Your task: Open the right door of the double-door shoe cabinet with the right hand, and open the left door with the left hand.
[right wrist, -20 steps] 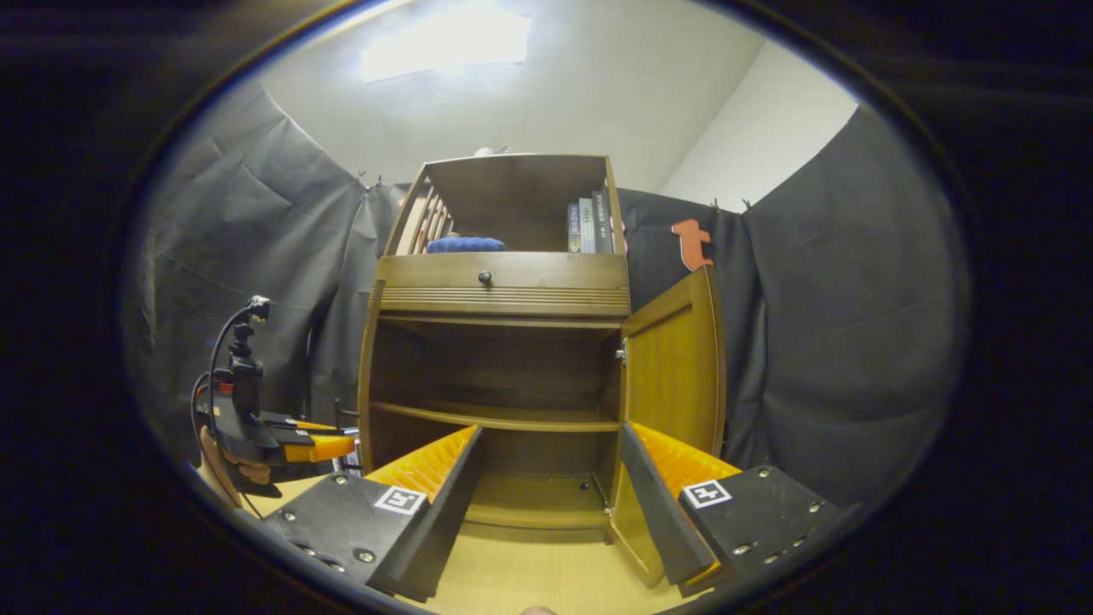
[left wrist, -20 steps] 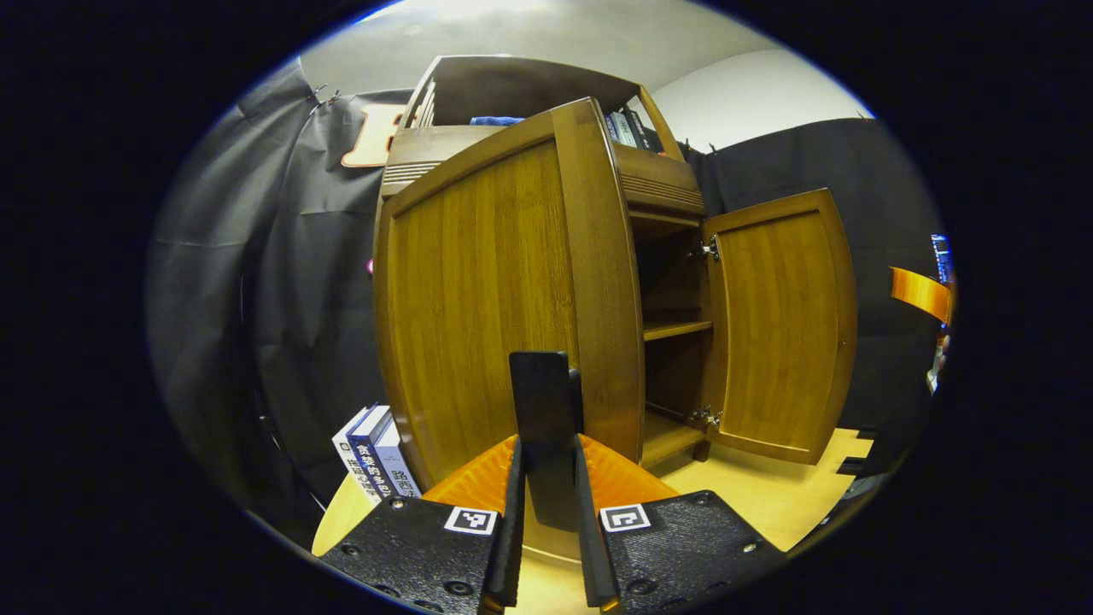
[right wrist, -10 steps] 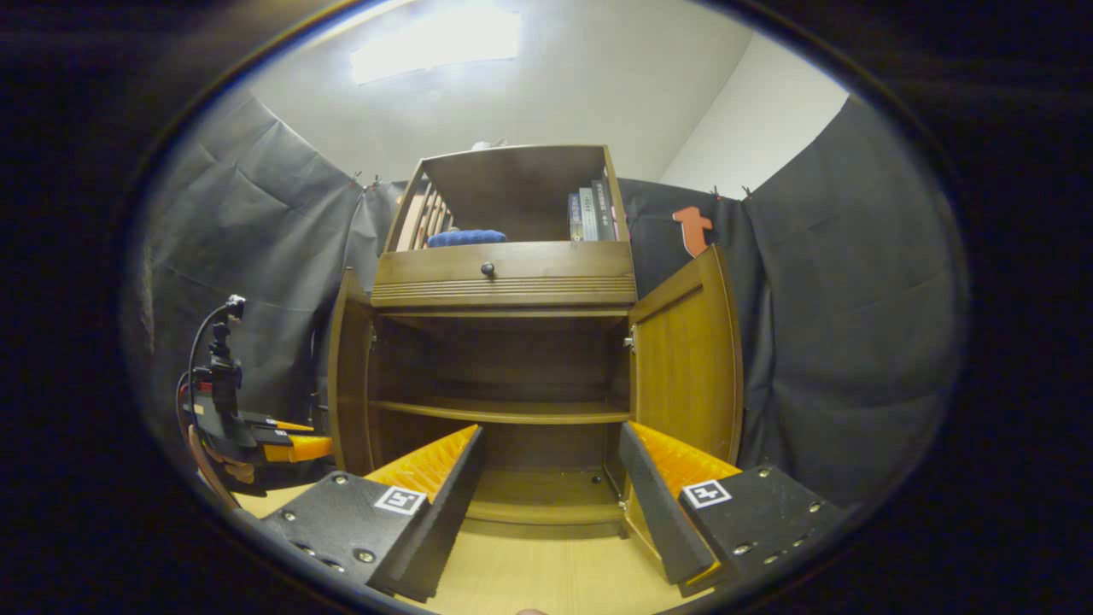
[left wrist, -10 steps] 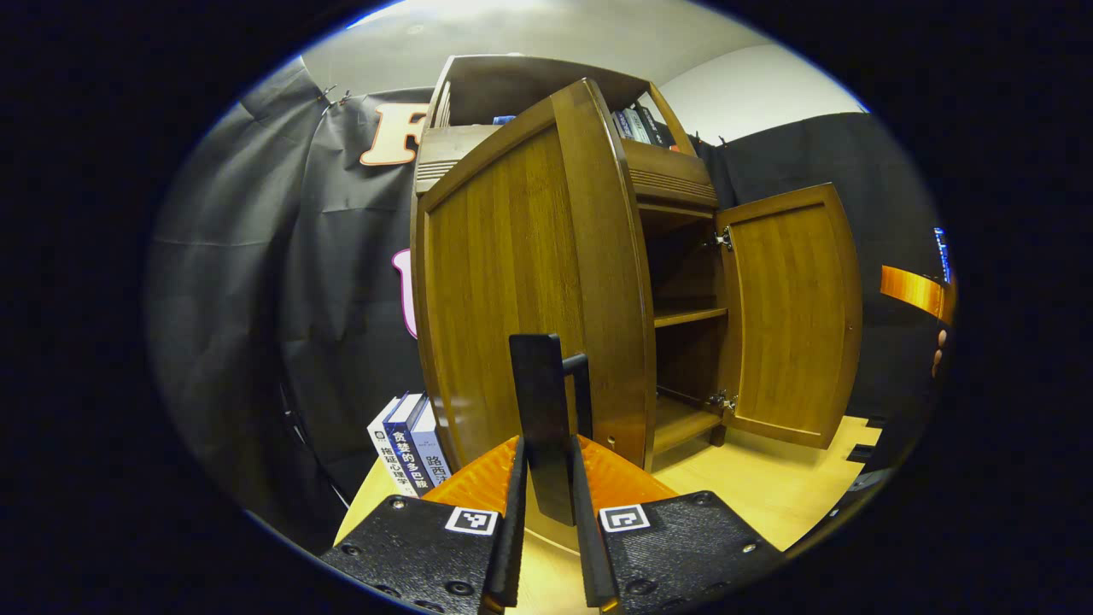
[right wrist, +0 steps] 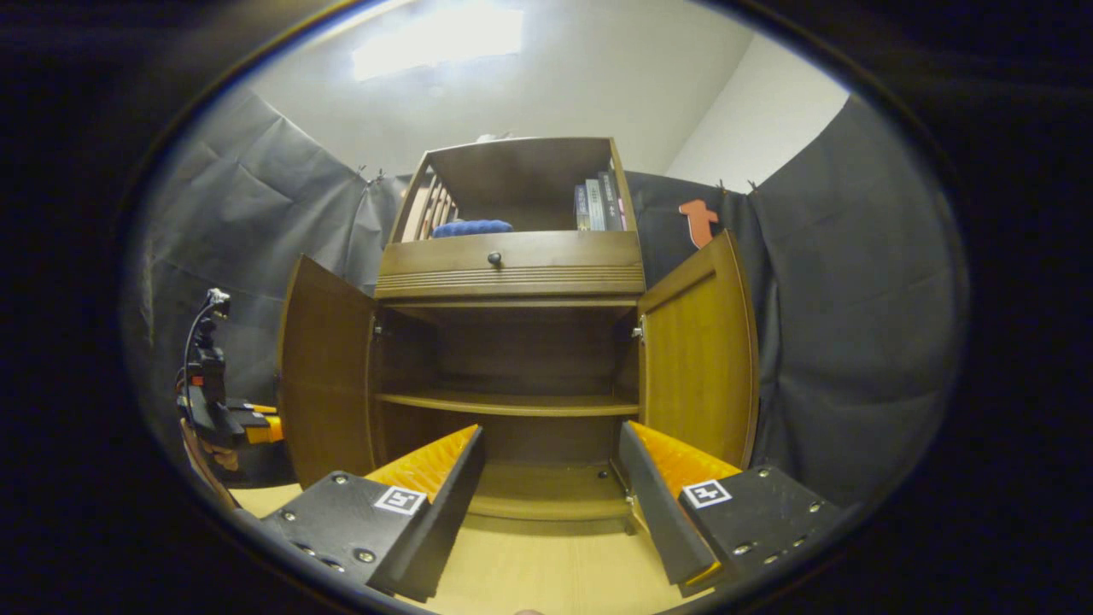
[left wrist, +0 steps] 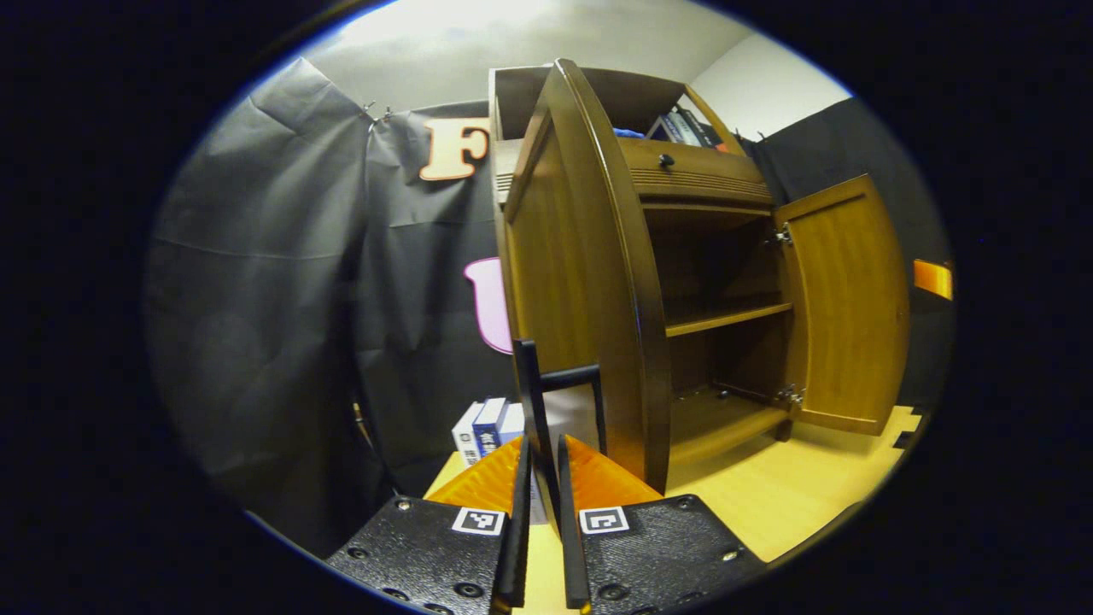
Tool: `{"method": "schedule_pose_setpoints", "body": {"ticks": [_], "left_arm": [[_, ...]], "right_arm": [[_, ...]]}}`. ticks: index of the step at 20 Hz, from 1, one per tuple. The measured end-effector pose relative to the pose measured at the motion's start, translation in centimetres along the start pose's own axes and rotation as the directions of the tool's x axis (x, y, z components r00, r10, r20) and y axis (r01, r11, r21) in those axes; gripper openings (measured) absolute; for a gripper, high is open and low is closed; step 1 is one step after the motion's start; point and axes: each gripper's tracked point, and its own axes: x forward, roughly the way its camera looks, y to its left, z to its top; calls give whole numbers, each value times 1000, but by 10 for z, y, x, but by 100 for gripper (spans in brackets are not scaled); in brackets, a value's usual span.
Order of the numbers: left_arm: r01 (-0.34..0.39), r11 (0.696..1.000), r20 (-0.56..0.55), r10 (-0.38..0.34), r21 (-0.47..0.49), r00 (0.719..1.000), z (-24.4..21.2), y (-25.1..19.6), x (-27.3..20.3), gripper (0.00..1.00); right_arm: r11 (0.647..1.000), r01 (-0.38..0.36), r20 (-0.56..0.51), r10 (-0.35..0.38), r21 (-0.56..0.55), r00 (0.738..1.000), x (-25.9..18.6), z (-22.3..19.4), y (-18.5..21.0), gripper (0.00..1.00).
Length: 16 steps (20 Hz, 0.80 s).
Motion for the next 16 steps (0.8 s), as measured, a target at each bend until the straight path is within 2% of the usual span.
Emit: {"method": "schedule_pose_setpoints", "body": {"ticks": [2, 3, 4, 6, 8, 13, 14, 16], "left_arm": [[3, 1000, -13, -3, -15, 1000, -5, 10, -2, 14], [1, 1000, -17, -2, -20, 1000, -5, 16, -4, 17], [10, 1000, -23, -10, -25, 1000, -7, 21, -4, 10], [42, 999, -26, -43, -14, 999, -7, 27, -4, 12], [73, 997, -41, -73, -21, 996, -10, 36, -4, 5], [134, 988, -48, -138, -76, 989, -12, 57, -5, 5], [146, 986, -44, -150, -82, 988, -13, 60, -3, 10], [159, 984, -40, -162, -79, 986, -13, 63, -3, 11]], "right_arm": [[1000, -1, -3, 1, 7, 1000, 0, -1, 2, 93], [1000, 0, -3, 0, 9, 1000, 1, -1, 2, 93], [1000, -2, -3, 2, 12, 1000, 1, -2, 3, 94], [1000, -6, -3, 6, 15, 1000, 3, -2, 7, 94], [1000, -12, -11, 12, 11, 1000, 5, -5, 12, 94], [999, -35, -22, 35, 0, 999, 9, -8, 24, 94], [999, -37, -22, 37, 1, 999, 9, -9, 26, 93], [999, -42, -22, 42, 7, 999, 11, -10, 29, 93]]}}
